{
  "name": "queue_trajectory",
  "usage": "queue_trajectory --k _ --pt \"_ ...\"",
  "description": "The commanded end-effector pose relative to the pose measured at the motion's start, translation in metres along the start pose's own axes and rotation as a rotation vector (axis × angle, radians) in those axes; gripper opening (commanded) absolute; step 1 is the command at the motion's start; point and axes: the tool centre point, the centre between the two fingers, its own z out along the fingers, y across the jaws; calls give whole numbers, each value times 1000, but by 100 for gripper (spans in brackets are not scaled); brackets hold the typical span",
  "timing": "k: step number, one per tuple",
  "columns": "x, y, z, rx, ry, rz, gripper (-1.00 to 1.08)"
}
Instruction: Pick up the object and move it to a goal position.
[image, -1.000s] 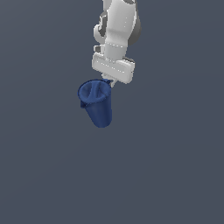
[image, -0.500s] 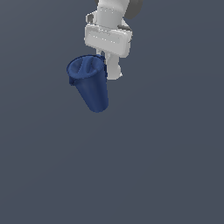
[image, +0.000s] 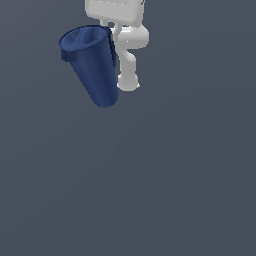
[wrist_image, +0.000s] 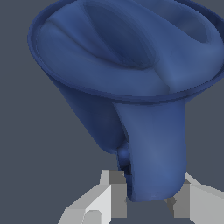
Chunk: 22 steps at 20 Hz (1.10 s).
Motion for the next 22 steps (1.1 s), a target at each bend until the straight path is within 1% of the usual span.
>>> queue_trajectory --k 1,6,11,17,22 --pt "6 8 -24 0 3 0 -100" --pt "16 21 -60 -2 5 1 -100" --pt "24 29 -84 -4 7 2 -100" --pt "28 34 -98 -6 8 2 -100" --pt "28 33 -96 -6 8 2 -100"
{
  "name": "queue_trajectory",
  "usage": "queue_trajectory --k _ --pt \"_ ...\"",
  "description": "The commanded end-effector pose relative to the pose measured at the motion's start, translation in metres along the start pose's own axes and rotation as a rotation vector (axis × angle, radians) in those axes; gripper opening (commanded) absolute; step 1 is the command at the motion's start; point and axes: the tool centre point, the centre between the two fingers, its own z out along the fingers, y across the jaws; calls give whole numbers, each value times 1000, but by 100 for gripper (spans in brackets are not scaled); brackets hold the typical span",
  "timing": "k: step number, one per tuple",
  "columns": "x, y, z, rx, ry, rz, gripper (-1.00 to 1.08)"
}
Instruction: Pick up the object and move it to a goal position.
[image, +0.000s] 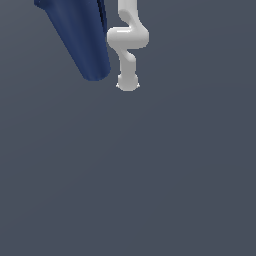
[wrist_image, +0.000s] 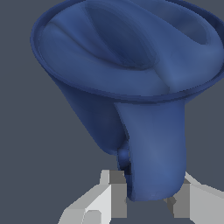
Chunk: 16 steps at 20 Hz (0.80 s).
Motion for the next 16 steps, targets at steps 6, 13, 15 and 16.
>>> queue_trajectory --k 6,13,15,16 --pt "2 -2 -2 0 0 0 -100" --pt "12 -11 -10 0 0 0 -100" --pt "14 -12 -11 0 0 0 -100" --pt "14 -12 -11 0 0 0 -100"
